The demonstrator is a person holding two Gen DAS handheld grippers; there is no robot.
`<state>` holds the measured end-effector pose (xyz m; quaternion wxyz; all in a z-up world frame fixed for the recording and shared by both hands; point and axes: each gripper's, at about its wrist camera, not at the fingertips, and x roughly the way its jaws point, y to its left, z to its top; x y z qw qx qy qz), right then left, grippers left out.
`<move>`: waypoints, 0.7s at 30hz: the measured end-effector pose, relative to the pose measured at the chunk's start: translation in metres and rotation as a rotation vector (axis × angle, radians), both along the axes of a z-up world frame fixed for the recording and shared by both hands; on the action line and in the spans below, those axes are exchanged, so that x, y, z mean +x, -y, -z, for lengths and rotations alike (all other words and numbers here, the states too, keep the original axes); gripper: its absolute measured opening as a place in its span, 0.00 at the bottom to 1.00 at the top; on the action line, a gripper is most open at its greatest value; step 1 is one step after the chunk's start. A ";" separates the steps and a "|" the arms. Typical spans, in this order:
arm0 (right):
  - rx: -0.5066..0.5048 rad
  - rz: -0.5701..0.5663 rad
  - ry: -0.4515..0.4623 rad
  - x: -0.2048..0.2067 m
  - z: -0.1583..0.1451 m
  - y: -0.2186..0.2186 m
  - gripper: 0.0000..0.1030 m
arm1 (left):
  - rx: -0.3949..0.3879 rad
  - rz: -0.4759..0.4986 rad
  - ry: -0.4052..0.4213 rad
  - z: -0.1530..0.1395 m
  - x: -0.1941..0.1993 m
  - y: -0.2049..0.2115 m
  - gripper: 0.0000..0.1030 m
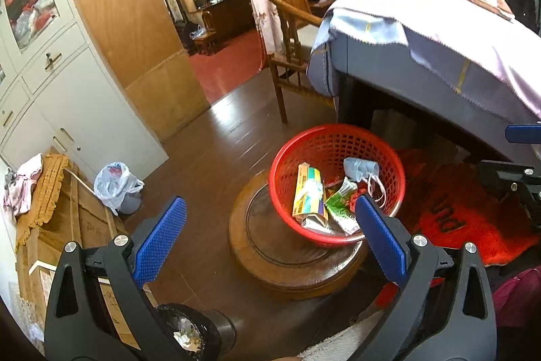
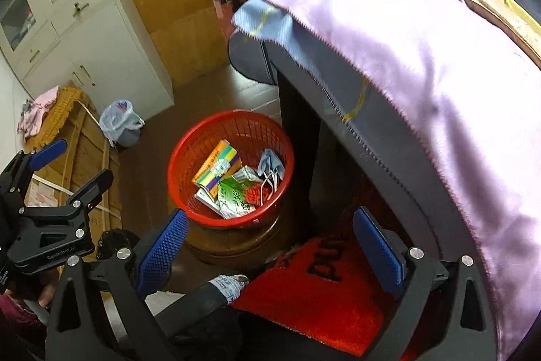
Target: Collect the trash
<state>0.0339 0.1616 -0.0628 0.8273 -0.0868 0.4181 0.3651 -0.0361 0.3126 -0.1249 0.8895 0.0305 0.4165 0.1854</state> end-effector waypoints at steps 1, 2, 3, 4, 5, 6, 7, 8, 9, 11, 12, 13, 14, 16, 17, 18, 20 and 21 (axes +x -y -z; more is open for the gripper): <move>-0.012 -0.005 0.005 0.000 0.002 -0.003 0.93 | -0.006 -0.002 -0.008 0.004 0.002 -0.001 0.93; -0.022 -0.011 0.010 -0.002 0.004 -0.005 0.93 | -0.009 -0.002 -0.013 0.005 0.002 -0.002 0.93; -0.030 -0.016 0.017 -0.003 0.005 -0.008 0.93 | -0.011 -0.002 -0.018 0.007 0.002 -0.002 0.93; -0.039 -0.023 0.026 -0.006 0.005 -0.012 0.93 | -0.011 -0.001 -0.023 0.009 0.003 -0.002 0.93; -0.044 -0.028 0.035 -0.007 0.005 -0.013 0.93 | -0.008 0.000 -0.024 0.009 0.003 -0.002 0.93; -0.048 -0.032 0.043 -0.009 0.005 -0.014 0.93 | -0.005 0.000 -0.024 0.010 0.003 -0.002 0.93; -0.051 -0.036 0.047 -0.011 0.006 -0.016 0.93 | -0.004 -0.001 -0.024 0.010 0.002 -0.002 0.93; -0.053 -0.039 0.050 -0.012 0.006 -0.016 0.93 | -0.005 -0.001 -0.024 0.010 0.002 -0.003 0.93; -0.054 -0.041 0.051 -0.012 0.006 -0.016 0.93 | -0.007 -0.002 -0.024 0.010 0.002 -0.003 0.93; -0.054 -0.044 0.053 -0.013 0.005 -0.015 0.93 | -0.012 -0.002 -0.027 0.010 0.002 -0.003 0.93; -0.053 -0.044 0.055 -0.014 0.005 -0.015 0.93 | -0.012 -0.001 -0.027 0.009 0.002 -0.003 0.93; -0.052 -0.044 0.055 -0.013 0.004 -0.014 0.93 | -0.010 0.001 -0.028 0.009 0.002 -0.002 0.93; -0.049 -0.044 0.056 -0.013 0.004 -0.013 0.93 | -0.008 0.001 -0.028 0.009 0.002 -0.002 0.93; -0.045 -0.041 0.058 -0.013 0.002 -0.012 0.93 | -0.008 0.003 -0.025 0.008 0.002 -0.002 0.93; -0.044 -0.040 0.058 -0.013 0.002 -0.012 0.93 | -0.008 0.005 -0.025 0.008 0.002 -0.001 0.93; -0.042 -0.040 0.057 -0.013 0.002 -0.011 0.93 | -0.007 0.006 -0.025 0.008 0.002 -0.001 0.93; -0.041 -0.041 0.057 -0.013 0.001 -0.011 0.93 | -0.003 0.007 -0.024 0.008 0.003 0.000 0.93; -0.041 -0.041 0.058 -0.013 0.001 -0.011 0.93 | -0.003 0.007 -0.024 0.008 0.003 0.000 0.93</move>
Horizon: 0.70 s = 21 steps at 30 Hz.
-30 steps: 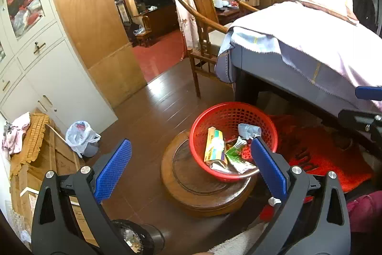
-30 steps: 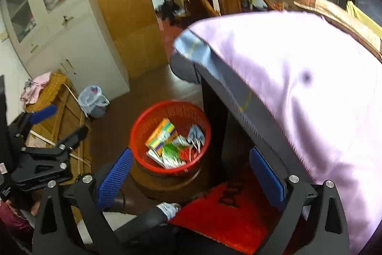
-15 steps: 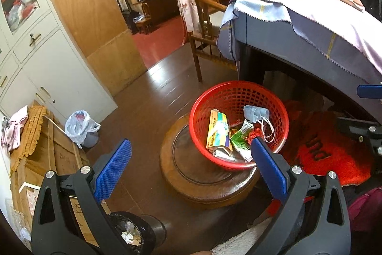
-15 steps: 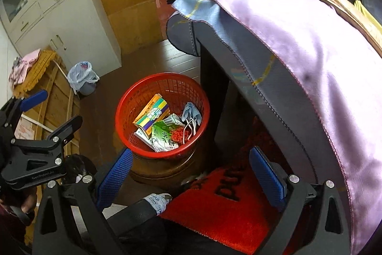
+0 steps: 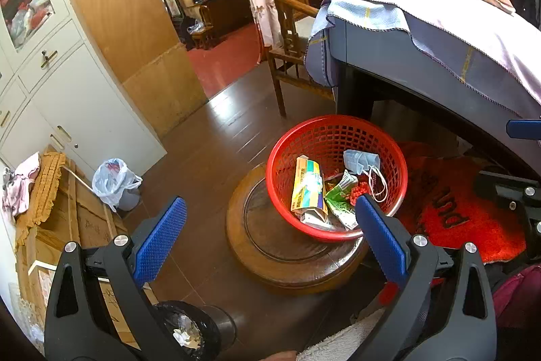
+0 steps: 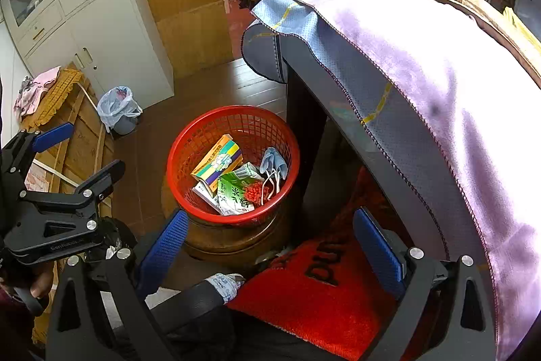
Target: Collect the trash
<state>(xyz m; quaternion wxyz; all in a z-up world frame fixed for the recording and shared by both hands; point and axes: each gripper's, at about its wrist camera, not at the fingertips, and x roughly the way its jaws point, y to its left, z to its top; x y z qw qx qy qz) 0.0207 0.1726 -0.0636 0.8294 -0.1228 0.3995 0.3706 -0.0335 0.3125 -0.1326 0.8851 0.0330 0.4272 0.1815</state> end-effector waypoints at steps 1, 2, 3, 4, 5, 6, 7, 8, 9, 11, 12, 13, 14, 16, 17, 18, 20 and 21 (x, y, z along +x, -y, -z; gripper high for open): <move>-0.001 0.001 0.000 0.000 0.000 0.000 0.93 | -0.003 -0.001 0.000 0.000 0.000 0.000 0.93; -0.001 0.000 0.000 0.000 0.000 0.000 0.93 | -0.006 0.001 -0.004 0.000 0.001 0.000 0.93; 0.000 0.000 -0.001 0.000 0.000 0.000 0.93 | -0.013 0.002 -0.006 0.000 0.001 -0.001 0.93; 0.001 0.000 -0.001 0.000 0.000 0.000 0.93 | -0.018 0.000 -0.006 0.000 0.001 -0.001 0.93; 0.001 0.000 -0.001 0.000 0.000 0.000 0.93 | -0.016 -0.003 -0.004 0.000 0.001 -0.001 0.93; 0.001 0.000 0.000 0.000 0.000 0.000 0.93 | -0.015 -0.005 -0.003 0.000 0.001 -0.001 0.93; 0.001 0.000 0.000 0.000 0.000 0.000 0.93 | -0.013 -0.005 -0.003 -0.001 0.000 0.000 0.93; 0.001 0.000 0.000 0.000 0.000 0.000 0.93 | -0.013 -0.004 -0.002 -0.001 0.000 0.000 0.93; 0.001 0.000 -0.001 0.000 0.000 0.000 0.93 | -0.012 -0.004 -0.001 -0.001 0.000 0.000 0.93; 0.002 -0.001 0.001 0.000 -0.001 0.000 0.93 | -0.008 -0.002 0.002 -0.002 0.000 0.002 0.93; 0.001 -0.001 0.002 -0.001 -0.002 0.000 0.93 | -0.007 -0.001 0.003 -0.002 0.000 0.002 0.93; 0.001 -0.002 0.003 -0.001 -0.003 0.000 0.93 | -0.005 0.001 0.004 -0.003 0.000 0.002 0.93; 0.001 -0.003 0.004 -0.001 -0.003 0.000 0.93 | -0.005 0.002 0.004 -0.003 0.000 0.003 0.93; 0.002 -0.004 0.006 -0.002 -0.005 0.000 0.93 | -0.006 0.002 0.004 -0.003 0.000 0.002 0.93; 0.002 -0.004 0.006 -0.002 -0.005 0.000 0.93 | -0.006 0.001 0.005 -0.003 0.000 0.002 0.93; 0.002 -0.004 0.006 -0.002 -0.005 0.000 0.93 | -0.006 0.000 0.004 -0.003 0.000 0.003 0.93; 0.002 -0.003 0.006 -0.002 -0.005 0.000 0.93 | -0.005 0.001 0.004 -0.003 0.000 0.002 0.93; 0.002 -0.004 0.006 -0.002 -0.005 0.000 0.93 | -0.006 0.002 0.004 -0.003 0.000 0.002 0.93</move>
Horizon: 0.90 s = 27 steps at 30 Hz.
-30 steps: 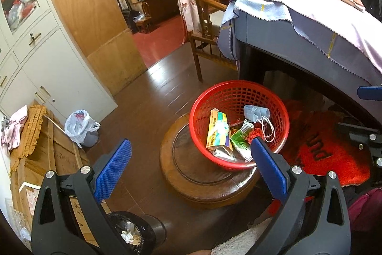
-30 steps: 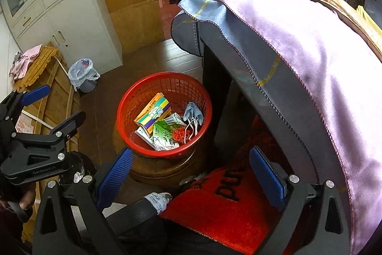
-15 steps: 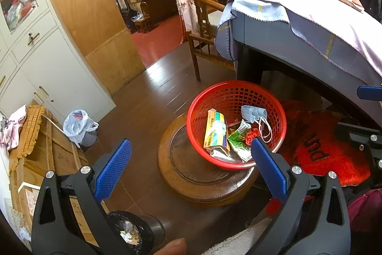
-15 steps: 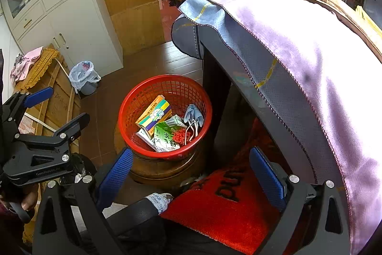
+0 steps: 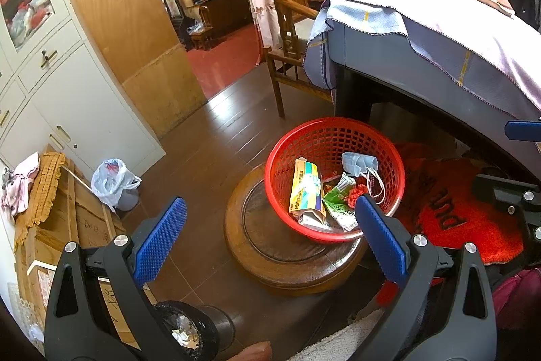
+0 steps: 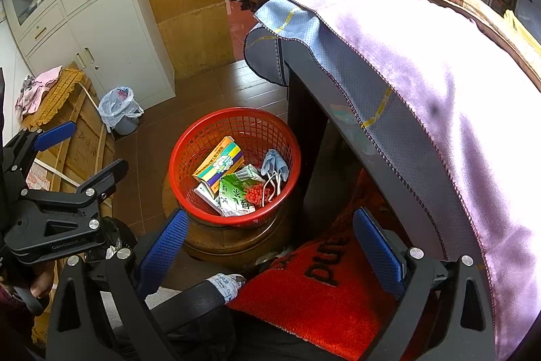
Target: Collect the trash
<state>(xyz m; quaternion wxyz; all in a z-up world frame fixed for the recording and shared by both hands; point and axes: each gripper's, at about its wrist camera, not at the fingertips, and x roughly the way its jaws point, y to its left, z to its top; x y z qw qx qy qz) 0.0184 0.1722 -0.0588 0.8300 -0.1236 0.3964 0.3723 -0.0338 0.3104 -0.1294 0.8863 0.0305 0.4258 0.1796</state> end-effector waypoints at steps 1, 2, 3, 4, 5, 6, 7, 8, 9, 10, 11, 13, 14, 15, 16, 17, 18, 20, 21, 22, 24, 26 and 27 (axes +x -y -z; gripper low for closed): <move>0.000 0.000 0.000 0.000 0.000 0.000 0.93 | 0.000 0.000 0.001 0.000 0.000 0.000 0.93; 0.000 0.000 0.001 0.000 0.000 0.000 0.93 | 0.001 0.000 0.001 0.000 0.000 0.000 0.93; 0.000 -0.001 0.001 0.000 0.000 0.000 0.93 | 0.002 0.001 0.001 0.000 0.000 0.001 0.93; 0.000 -0.001 0.001 0.000 0.000 0.000 0.93 | 0.001 0.001 0.001 0.000 0.000 0.000 0.93; 0.000 -0.001 0.001 0.000 0.000 0.000 0.93 | 0.002 0.001 0.001 0.000 0.000 0.000 0.93; 0.000 -0.002 0.002 0.000 -0.001 0.000 0.93 | 0.002 0.000 0.001 -0.001 0.000 0.000 0.93; 0.000 -0.002 0.002 0.000 -0.001 0.000 0.93 | 0.002 0.001 0.001 -0.001 0.000 0.000 0.93; 0.000 -0.002 0.002 0.000 -0.001 0.000 0.93 | 0.002 0.001 0.001 -0.001 0.000 0.000 0.93; 0.000 -0.002 0.002 0.001 -0.002 0.000 0.93 | 0.001 0.000 0.001 -0.001 0.000 0.000 0.93; 0.000 0.000 0.002 0.000 -0.001 0.000 0.93 | 0.001 0.000 0.001 -0.001 0.000 0.000 0.93; 0.001 -0.001 0.002 0.000 -0.001 0.000 0.93 | 0.000 0.000 0.001 -0.001 0.000 0.000 0.93; 0.000 -0.001 0.002 0.000 -0.001 0.000 0.93 | 0.000 0.000 0.001 -0.001 0.000 0.000 0.93; 0.000 -0.002 0.002 0.000 -0.001 0.000 0.93 | -0.001 0.000 0.001 -0.001 0.000 0.000 0.93; 0.000 -0.002 0.002 0.000 -0.001 0.001 0.93 | 0.000 0.000 0.001 0.000 0.000 0.000 0.93; 0.001 -0.002 0.002 0.000 -0.001 0.001 0.93 | -0.003 0.002 0.001 -0.001 0.000 0.000 0.93; 0.000 -0.002 0.003 0.000 -0.001 0.000 0.93 | -0.008 0.006 0.002 -0.001 0.000 0.000 0.93; -0.001 -0.002 0.002 0.000 -0.001 0.000 0.93 | -0.011 0.010 0.005 -0.001 0.000 0.001 0.93; 0.001 -0.001 0.002 0.000 -0.001 0.000 0.93 | -0.002 0.008 0.007 -0.001 0.001 0.002 0.93; 0.002 -0.001 0.002 0.000 -0.001 0.000 0.93 | 0.003 0.008 0.009 -0.001 0.001 0.003 0.93; 0.002 -0.001 0.003 0.000 -0.001 0.000 0.93 | 0.003 0.010 0.009 -0.001 0.001 0.004 0.93; 0.002 0.000 0.002 0.000 -0.002 0.000 0.93 | -0.002 0.009 0.010 -0.001 0.002 0.004 0.93; 0.002 -0.001 0.002 0.000 -0.002 0.000 0.93 | -0.006 0.008 0.012 -0.002 0.002 0.003 0.93; 0.002 -0.001 0.003 0.000 -0.001 0.001 0.93 | -0.006 0.009 0.015 -0.003 0.002 0.004 0.93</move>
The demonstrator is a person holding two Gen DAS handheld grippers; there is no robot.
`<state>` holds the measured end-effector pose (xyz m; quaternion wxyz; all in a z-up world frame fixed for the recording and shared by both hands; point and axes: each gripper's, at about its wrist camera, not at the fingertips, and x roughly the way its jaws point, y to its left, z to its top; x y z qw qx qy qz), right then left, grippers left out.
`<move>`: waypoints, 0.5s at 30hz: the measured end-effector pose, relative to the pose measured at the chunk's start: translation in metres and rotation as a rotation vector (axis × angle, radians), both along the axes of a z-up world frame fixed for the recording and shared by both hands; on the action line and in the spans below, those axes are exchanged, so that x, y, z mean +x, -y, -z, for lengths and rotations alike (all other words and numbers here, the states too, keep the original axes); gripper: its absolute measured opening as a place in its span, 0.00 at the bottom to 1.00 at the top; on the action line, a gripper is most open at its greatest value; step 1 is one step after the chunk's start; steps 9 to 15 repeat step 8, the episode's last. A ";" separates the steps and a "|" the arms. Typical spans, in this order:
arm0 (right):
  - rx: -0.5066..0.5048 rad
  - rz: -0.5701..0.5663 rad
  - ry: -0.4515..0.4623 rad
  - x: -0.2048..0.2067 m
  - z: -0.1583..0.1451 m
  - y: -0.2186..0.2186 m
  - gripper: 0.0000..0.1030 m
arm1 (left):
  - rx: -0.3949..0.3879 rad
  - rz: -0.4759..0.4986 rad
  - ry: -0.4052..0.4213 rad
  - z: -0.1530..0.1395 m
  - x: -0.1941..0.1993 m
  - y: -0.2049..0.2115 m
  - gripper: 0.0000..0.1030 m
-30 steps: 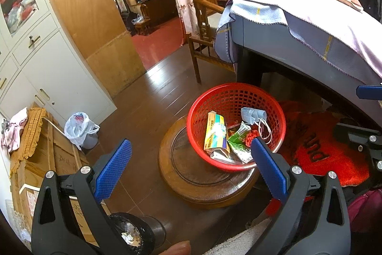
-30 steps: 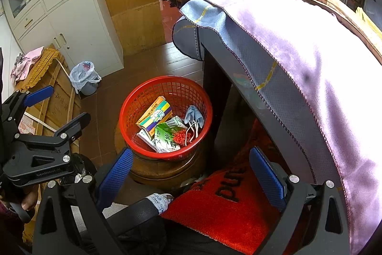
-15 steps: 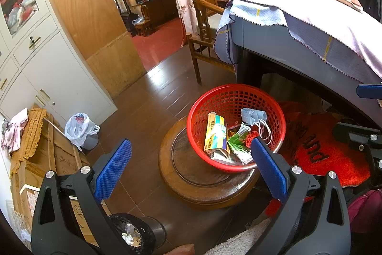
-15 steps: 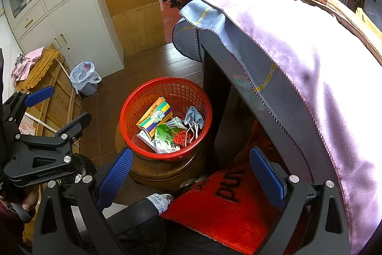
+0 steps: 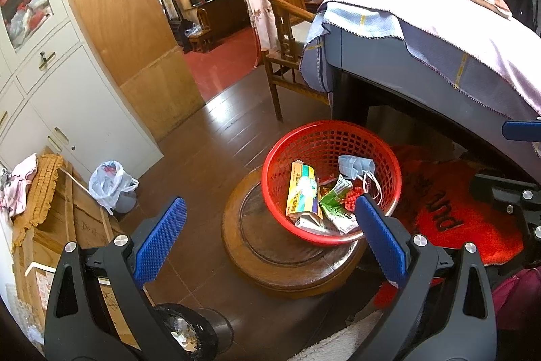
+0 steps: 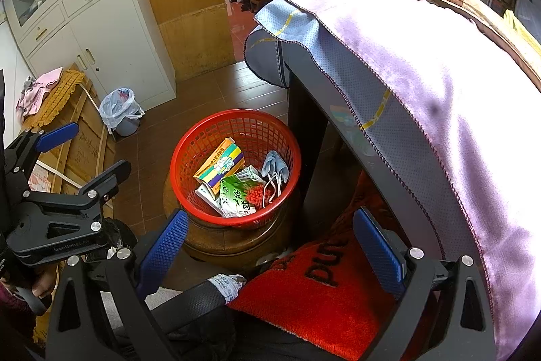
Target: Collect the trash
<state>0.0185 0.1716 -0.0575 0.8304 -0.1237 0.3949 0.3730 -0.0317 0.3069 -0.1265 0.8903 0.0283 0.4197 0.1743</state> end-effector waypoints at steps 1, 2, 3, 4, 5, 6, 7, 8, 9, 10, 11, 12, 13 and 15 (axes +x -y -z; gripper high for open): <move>0.000 0.000 0.000 0.000 0.000 0.000 0.93 | 0.000 -0.001 -0.002 0.001 -0.001 -0.001 0.93; 0.000 -0.001 0.000 0.000 0.000 0.000 0.93 | 0.001 -0.007 -0.006 0.001 -0.001 -0.001 0.93; 0.000 -0.001 0.000 0.000 0.000 0.000 0.93 | -0.004 -0.008 -0.005 0.001 -0.001 -0.001 0.93; 0.001 -0.002 0.000 0.000 -0.001 0.000 0.93 | -0.009 -0.006 -0.005 0.001 -0.001 -0.002 0.93; 0.000 -0.001 0.001 0.000 -0.001 0.000 0.93 | -0.016 -0.005 -0.006 0.001 -0.001 -0.002 0.93; 0.000 -0.001 0.000 0.000 0.000 0.000 0.93 | -0.020 -0.007 -0.007 0.001 -0.001 -0.002 0.93; 0.001 -0.001 -0.002 0.000 -0.001 0.000 0.93 | -0.021 -0.008 -0.006 0.001 -0.001 -0.003 0.93; 0.002 -0.002 -0.002 0.000 0.000 0.000 0.93 | -0.021 -0.010 -0.006 0.000 -0.002 -0.003 0.93; 0.002 -0.002 -0.002 0.000 0.000 0.000 0.93 | -0.021 -0.010 -0.006 0.000 -0.002 -0.003 0.93; 0.002 -0.002 -0.002 0.000 0.000 0.000 0.93 | -0.021 -0.010 -0.006 0.000 -0.002 -0.003 0.93; 0.002 -0.002 -0.002 0.000 0.000 0.000 0.93 | -0.021 -0.010 -0.006 0.000 -0.002 -0.003 0.93; 0.002 -0.002 -0.002 0.000 0.000 0.000 0.93 | -0.021 -0.010 -0.006 0.000 -0.002 -0.003 0.93; 0.002 -0.002 -0.002 0.000 0.000 0.000 0.93 | -0.021 -0.010 -0.006 0.000 -0.002 -0.003 0.93; 0.002 -0.002 -0.002 0.000 0.000 0.000 0.93 | -0.021 -0.010 -0.006 0.000 -0.002 -0.003 0.93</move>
